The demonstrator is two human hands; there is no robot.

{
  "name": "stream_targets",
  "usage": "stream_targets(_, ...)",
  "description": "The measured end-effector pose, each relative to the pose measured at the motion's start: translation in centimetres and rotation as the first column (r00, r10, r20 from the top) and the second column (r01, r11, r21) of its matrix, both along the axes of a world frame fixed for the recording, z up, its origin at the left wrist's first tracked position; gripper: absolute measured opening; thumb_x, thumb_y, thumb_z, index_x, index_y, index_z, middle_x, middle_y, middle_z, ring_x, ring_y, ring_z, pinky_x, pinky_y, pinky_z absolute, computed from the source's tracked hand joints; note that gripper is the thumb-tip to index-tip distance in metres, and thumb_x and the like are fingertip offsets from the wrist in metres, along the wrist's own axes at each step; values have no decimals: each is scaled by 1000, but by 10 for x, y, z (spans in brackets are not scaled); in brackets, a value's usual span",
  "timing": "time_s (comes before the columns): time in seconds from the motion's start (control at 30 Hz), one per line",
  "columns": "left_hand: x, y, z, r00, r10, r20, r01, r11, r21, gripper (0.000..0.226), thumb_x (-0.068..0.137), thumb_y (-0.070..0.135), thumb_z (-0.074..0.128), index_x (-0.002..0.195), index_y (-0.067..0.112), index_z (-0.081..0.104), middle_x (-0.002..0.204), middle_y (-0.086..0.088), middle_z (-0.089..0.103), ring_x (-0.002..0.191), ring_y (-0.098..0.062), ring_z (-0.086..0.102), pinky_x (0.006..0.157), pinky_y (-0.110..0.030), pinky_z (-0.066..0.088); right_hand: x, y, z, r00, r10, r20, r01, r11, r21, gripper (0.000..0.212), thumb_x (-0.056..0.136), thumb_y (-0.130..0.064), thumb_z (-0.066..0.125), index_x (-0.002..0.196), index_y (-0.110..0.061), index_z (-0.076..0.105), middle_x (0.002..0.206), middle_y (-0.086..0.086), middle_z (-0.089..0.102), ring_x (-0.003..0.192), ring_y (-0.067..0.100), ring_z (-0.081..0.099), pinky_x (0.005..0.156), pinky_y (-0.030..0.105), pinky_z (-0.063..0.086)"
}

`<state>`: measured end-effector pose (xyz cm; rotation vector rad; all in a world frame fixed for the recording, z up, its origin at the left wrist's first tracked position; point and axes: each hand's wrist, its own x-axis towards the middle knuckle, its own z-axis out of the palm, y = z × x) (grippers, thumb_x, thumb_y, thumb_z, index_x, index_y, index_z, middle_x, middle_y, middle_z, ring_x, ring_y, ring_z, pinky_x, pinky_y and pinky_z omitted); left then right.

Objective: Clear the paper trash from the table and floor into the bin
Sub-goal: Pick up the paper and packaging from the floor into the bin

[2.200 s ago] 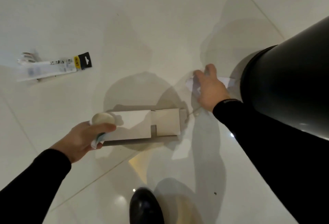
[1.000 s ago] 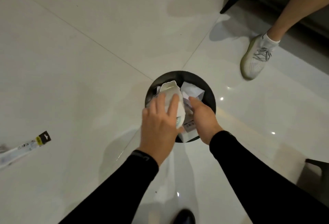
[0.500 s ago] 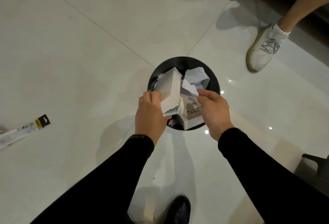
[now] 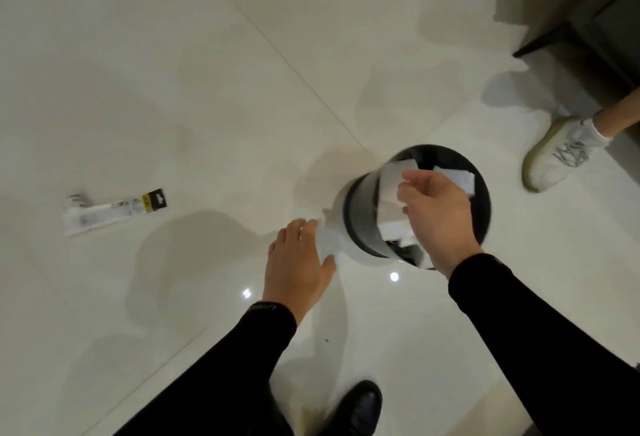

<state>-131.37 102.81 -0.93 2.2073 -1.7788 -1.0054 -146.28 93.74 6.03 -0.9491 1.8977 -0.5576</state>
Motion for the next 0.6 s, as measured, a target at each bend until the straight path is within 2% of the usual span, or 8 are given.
stream_targets(0.13, 97, -4, 28, 965, 258, -45, -257, 966, 36, 39, 88, 25, 54, 125, 14, 52, 126, -5, 56, 115, -20, 53, 97, -30, 39, 87, -8, 9, 977, 210, 40, -212, 973, 86, 20, 84, -6, 55, 99, -18, 60, 87, 6, 64, 79, 20, 59, 87, 39, 51)
stream_targets(0.3, 217, 7, 42, 866, 499, -10, -492, 858, 147, 32, 88, 22, 52, 118, 14, 57, 118, -3, 63, 106, -21, 58, 89, -28, 42, 196, 0, 6, 924, 361, 124, -379, 908, 178, 19, 81, -2, 56, 93, -17, 61, 73, 1, 62, 80, 27, 63, 82, 43, 53)
stream_targets(0.37, 255, 19, 40, 856, 516, 45, -507, 817, 276, 35, 87, 23, 52, 120, 14, 56, 119, -3, 64, 106, -22, 58, 87, -28, 43, 233, 4, -3, 888, 439, 135, -459, 863, 213, 22, 79, -1, 57, 96, -14, 63, 72, 3, 63, 78, 28, 63, 79, 42, 53)
stream_targets(0.43, 286, 34, 35, 879, 461, 122, -469, 789, 397, 35, 86, 22, 51, 120, 13, 56, 118, -6, 64, 108, -24, 58, 88, -29, 44, 265, 7, -14, 839, 526, 135, -543, 804, 243, 22, 78, -3, 57, 96, -15, 64, 80, 8, 66, 83, 30, 64, 80, 41, 52)
stream_targets(0.5, 314, 44, 30, 884, 433, 179, -465, 764, 447, 35, 86, 20, 51, 120, 12, 56, 118, -8, 64, 109, -26, 58, 89, -30, 44, 295, 6, -25, 793, 590, 152, -607, 745, 277, 20, 78, -5, 57, 93, -18, 62, 89, 11, 66, 84, 28, 63, 77, 37, 50)
stream_targets(0.6, 347, 49, 18, 834, 507, 219, -547, 707, 449, 37, 85, 20, 52, 122, 17, 54, 120, -5, 63, 111, -24, 57, 90, -30, 43, 333, 3, -43, 770, 609, 189, -634, 699, 331, 20, 78, -3, 57, 96, -11, 62, 91, 14, 65, 79, 26, 59, 72, 32, 45)
